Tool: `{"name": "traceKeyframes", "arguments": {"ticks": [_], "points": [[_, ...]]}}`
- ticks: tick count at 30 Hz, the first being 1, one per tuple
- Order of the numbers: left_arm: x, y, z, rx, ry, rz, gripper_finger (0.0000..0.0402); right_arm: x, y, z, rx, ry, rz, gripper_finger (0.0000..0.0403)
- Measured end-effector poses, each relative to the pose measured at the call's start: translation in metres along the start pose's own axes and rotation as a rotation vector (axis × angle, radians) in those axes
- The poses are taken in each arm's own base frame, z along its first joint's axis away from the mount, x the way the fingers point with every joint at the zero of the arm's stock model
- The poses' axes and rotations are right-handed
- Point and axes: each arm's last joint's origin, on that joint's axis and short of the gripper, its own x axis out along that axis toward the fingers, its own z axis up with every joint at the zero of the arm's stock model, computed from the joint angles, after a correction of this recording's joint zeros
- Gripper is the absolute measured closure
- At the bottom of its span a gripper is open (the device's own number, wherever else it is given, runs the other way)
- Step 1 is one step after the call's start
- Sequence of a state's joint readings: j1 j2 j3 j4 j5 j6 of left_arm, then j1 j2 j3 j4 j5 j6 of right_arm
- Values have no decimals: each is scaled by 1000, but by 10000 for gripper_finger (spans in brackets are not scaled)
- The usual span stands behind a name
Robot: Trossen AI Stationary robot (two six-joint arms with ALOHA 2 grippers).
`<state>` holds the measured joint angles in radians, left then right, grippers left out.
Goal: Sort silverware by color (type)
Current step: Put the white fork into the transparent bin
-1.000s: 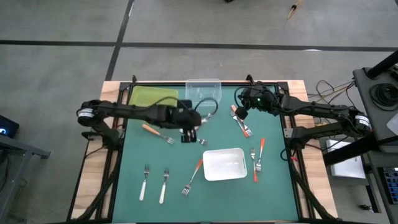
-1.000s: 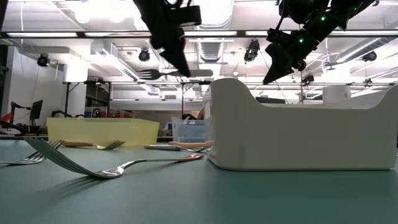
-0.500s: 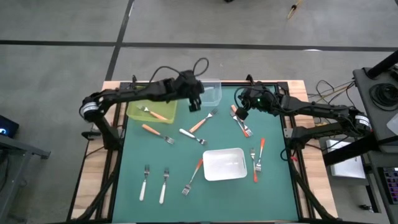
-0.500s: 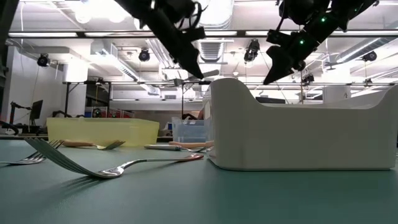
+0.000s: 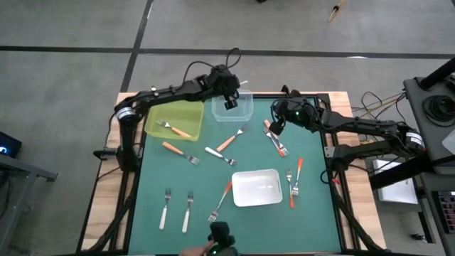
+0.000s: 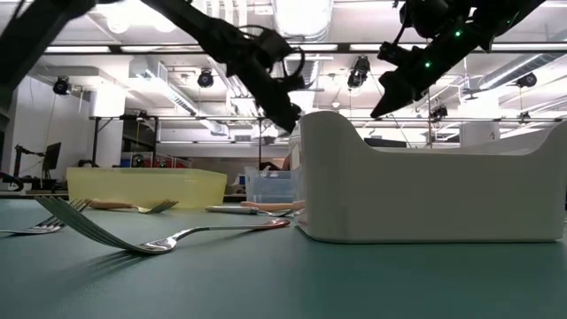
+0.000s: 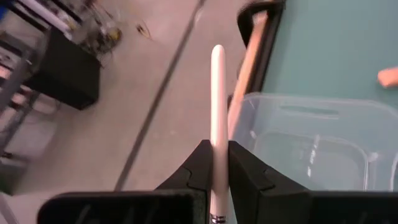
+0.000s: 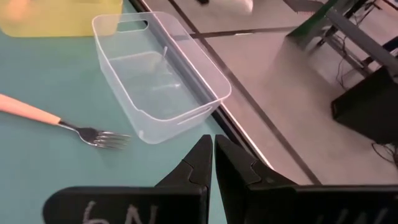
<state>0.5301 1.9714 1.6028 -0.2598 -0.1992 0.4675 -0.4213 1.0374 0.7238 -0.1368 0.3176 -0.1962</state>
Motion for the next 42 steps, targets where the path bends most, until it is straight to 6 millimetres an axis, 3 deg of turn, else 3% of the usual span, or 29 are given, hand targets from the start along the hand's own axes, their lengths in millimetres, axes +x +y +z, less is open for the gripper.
{"name": "traceKeyframes", "arguments": {"ticks": [9,30,42], "points": [[21,-2,-4,-14,120,-49,385,1,-4,-1,-39,7,-17,392],[25,-13,-16,-64,163,-184,385,3,-10,-2,-19,14,-34,392],[28,-14,-13,-10,116,-184,384,3,-10,-2,-18,14,-34,392]]}}
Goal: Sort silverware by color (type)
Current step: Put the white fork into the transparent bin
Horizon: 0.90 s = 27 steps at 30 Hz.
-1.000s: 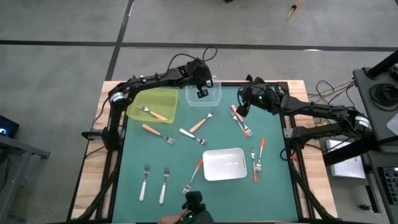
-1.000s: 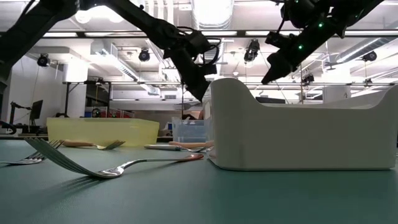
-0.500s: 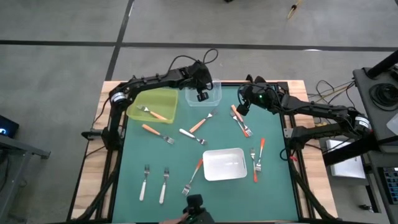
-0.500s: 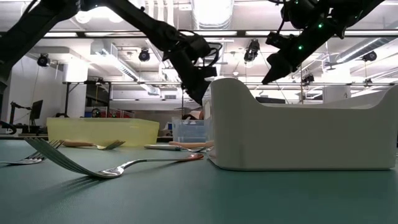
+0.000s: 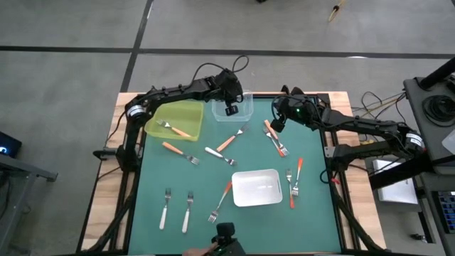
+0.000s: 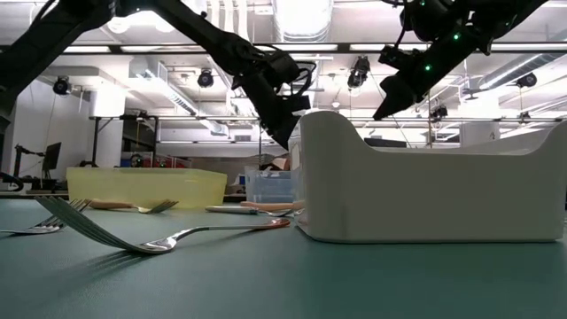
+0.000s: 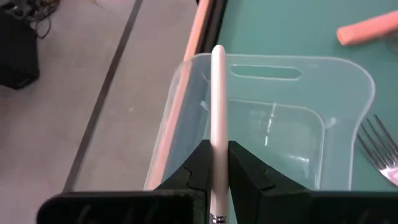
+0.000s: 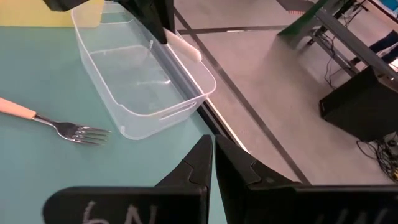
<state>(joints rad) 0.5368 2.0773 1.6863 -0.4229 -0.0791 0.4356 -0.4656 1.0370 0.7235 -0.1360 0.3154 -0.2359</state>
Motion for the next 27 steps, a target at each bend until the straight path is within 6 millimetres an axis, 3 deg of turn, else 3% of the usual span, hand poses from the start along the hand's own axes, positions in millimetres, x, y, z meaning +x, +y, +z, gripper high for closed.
{"name": "traceKeyframes", "arguments": {"ticks": [7,27], "points": [[2,-2,-3,69,4,-19,384,0,0,0,10,0,0,392],[2,-2,-5,61,8,-38,370,0,0,1,21,-6,-1,392]]}}
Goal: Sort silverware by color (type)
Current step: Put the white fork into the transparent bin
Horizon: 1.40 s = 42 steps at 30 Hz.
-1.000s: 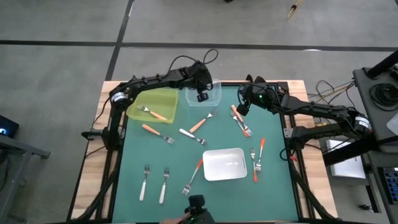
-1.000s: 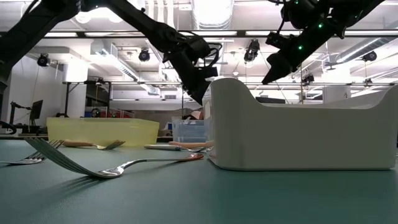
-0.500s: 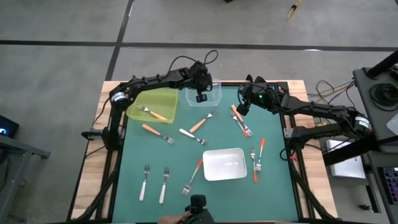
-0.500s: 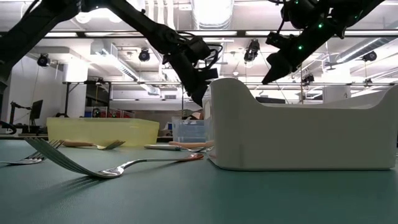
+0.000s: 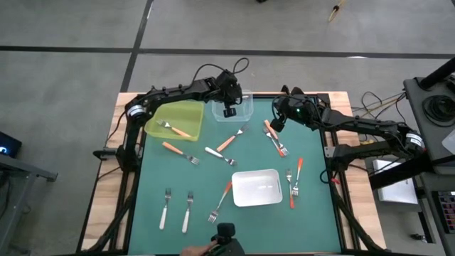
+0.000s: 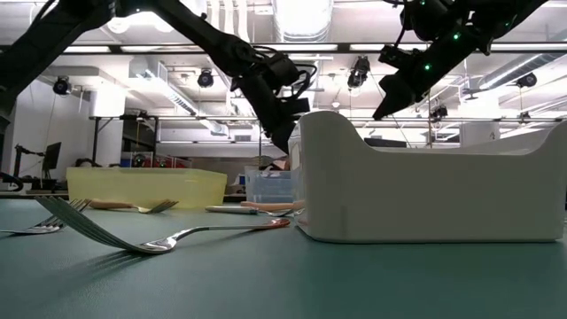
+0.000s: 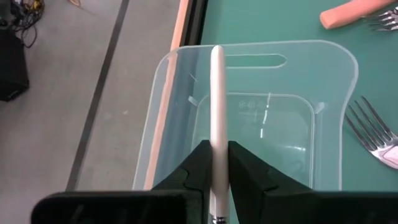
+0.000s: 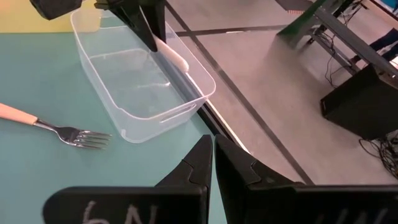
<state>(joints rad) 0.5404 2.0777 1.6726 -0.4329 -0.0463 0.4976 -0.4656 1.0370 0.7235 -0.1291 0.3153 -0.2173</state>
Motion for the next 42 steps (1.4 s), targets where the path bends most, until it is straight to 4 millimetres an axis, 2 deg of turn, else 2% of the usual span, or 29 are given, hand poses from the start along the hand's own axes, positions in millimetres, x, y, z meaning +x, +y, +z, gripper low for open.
{"name": "traceKeyframes", "arguments": {"ticks": [6,36,42], "points": [[0,0,0,-1,-5,3,354,0,0,0,0,0,0,392],[0,0,0,-36,0,8,350,0,0,0,-2,0,0,392],[0,0,0,-38,-3,5,322,0,0,0,0,0,0,392]]}}
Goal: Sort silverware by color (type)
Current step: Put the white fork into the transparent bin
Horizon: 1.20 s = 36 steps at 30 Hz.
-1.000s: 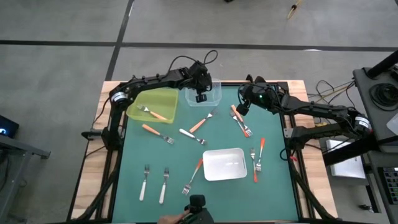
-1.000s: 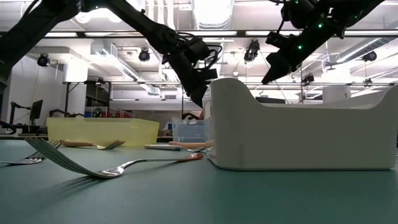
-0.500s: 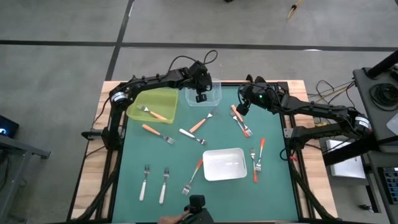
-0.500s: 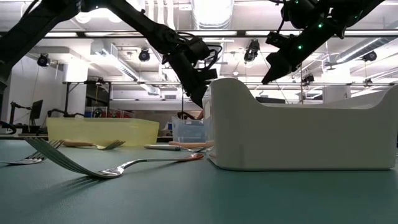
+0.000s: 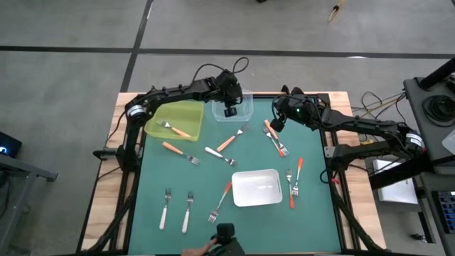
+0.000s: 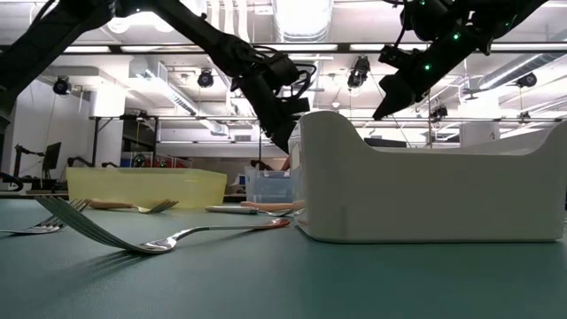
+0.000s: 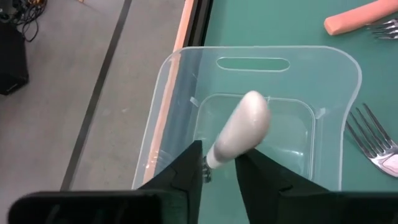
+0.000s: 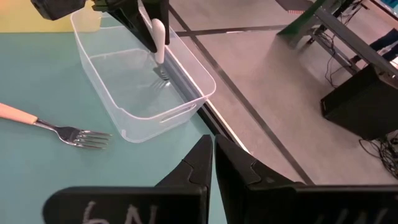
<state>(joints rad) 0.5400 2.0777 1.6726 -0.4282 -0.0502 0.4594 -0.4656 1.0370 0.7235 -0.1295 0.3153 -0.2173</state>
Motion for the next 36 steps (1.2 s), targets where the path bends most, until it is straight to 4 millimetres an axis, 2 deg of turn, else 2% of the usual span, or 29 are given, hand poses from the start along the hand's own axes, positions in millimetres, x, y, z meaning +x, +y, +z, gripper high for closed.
{"name": "traceKeyframes", "arguments": {"ticks": [8,21,27,36], "points": [[0,0,0,-9,-1,1,262,0,0,0,10,0,0,392],[-4,3,6,-60,-24,6,198,0,0,0,7,0,0,392],[-10,7,13,-67,-31,11,183,0,0,0,6,0,0,392],[-20,9,17,-61,17,-28,182,0,0,0,3,3,1,392]]}}
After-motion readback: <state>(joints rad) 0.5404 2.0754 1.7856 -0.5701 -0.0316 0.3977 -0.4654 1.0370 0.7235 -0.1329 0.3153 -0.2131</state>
